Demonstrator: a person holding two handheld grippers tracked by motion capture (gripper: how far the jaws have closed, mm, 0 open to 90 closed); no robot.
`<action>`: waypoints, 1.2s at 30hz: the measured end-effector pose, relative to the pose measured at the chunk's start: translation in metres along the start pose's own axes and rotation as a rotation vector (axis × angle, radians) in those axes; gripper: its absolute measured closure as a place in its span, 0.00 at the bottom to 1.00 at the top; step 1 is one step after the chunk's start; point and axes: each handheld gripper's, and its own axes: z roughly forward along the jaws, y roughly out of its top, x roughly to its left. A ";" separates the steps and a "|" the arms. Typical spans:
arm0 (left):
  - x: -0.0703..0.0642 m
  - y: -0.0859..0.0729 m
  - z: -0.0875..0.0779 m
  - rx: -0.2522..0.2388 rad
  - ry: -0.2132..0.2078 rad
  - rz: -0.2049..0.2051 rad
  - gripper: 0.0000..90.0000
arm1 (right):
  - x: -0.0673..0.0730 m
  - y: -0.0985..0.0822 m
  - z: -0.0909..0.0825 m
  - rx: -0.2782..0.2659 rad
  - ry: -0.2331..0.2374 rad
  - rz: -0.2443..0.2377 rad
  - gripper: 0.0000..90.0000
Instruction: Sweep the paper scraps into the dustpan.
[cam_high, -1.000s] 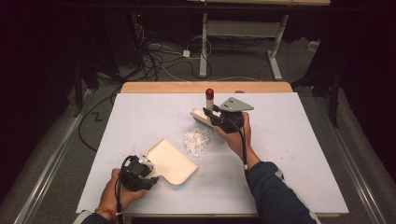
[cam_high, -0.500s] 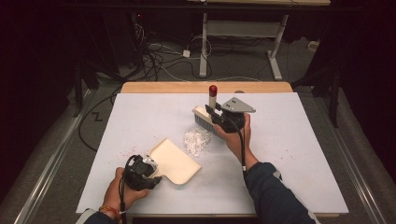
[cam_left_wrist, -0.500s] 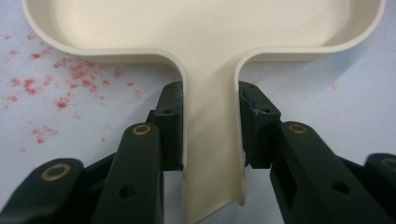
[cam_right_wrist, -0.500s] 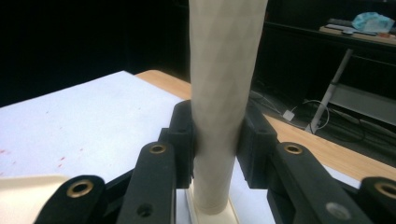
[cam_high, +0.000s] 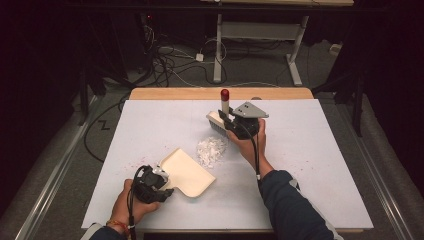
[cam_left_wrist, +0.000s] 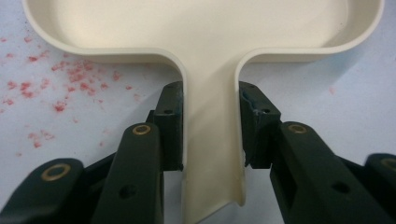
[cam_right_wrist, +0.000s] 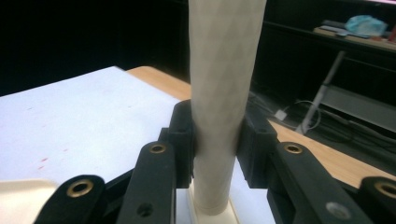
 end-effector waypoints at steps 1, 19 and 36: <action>0.000 0.000 0.000 0.000 0.000 0.001 0.71 | 0.003 0.000 0.000 0.002 0.014 -0.002 0.79; 0.002 0.006 0.002 0.010 0.003 0.002 0.71 | 0.045 -0.004 -0.018 -0.019 0.171 0.005 0.79; 0.003 0.011 0.004 0.013 0.002 0.009 0.71 | 0.090 0.002 -0.038 -0.034 0.278 -0.018 0.79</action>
